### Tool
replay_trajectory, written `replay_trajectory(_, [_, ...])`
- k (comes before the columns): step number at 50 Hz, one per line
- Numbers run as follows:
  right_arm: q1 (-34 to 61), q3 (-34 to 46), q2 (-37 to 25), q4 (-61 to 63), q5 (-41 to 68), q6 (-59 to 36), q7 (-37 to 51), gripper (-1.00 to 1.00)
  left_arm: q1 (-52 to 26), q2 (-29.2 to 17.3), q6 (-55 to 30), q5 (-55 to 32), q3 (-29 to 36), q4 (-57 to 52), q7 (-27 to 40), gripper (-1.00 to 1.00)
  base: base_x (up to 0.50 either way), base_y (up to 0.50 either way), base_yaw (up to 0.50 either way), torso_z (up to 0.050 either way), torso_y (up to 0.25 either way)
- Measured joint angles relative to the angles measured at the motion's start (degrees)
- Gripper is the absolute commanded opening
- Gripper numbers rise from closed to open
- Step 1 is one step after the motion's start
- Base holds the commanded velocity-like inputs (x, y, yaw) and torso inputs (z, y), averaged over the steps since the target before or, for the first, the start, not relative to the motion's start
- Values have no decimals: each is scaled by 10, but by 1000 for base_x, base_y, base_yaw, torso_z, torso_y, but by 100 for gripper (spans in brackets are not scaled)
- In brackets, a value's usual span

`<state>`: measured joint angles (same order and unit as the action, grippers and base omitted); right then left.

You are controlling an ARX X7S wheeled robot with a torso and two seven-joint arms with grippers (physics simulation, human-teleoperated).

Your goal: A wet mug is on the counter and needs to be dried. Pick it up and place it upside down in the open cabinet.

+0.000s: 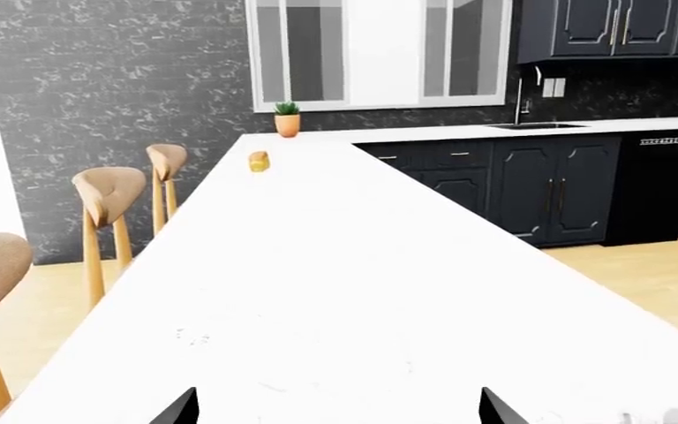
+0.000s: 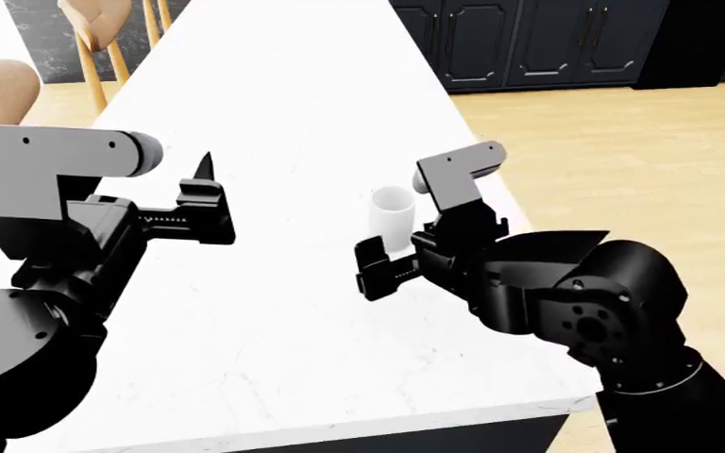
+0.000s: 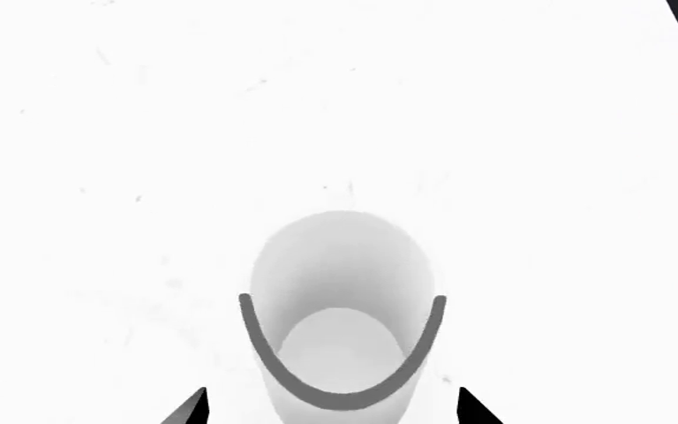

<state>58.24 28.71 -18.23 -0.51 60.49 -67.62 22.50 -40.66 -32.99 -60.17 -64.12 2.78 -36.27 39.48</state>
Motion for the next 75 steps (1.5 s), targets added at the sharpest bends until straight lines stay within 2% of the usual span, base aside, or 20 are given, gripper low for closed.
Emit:
replay_trajectory(14, [6,14,9,-28,-13,21,-20,100,2,-2,4,2,2,1,-1,100,0,0,0,0,0])
replay_trajectory(15, [6,15,9,-30,-14,23,-21,-100,2,-3,4,1,2,1,-1,100,0,0,0,0,0])
replay_trajectory(34, [8,26,4,-26,-20,32,-17,-100,-1,-6,6,-3,4,2,2,100,0,0,0,0,0])
replay_trajectory(56, [47,41,-66,115,-18,-1,19,-100,-37,-16,-17,-62,-13,33,5,100,0,0,0,0,0])
replay_trajectory(65, [80,108,-118,193,-85,14,6,-100,-67,-28,-42,-124,-23,65,2,100,0,0,0,0,0])
replay_trajectory(75, [128,251,-182,279,-238,52,6,-100,-98,-47,-67,-198,-35,99,2,100,0,0,0,0,0])
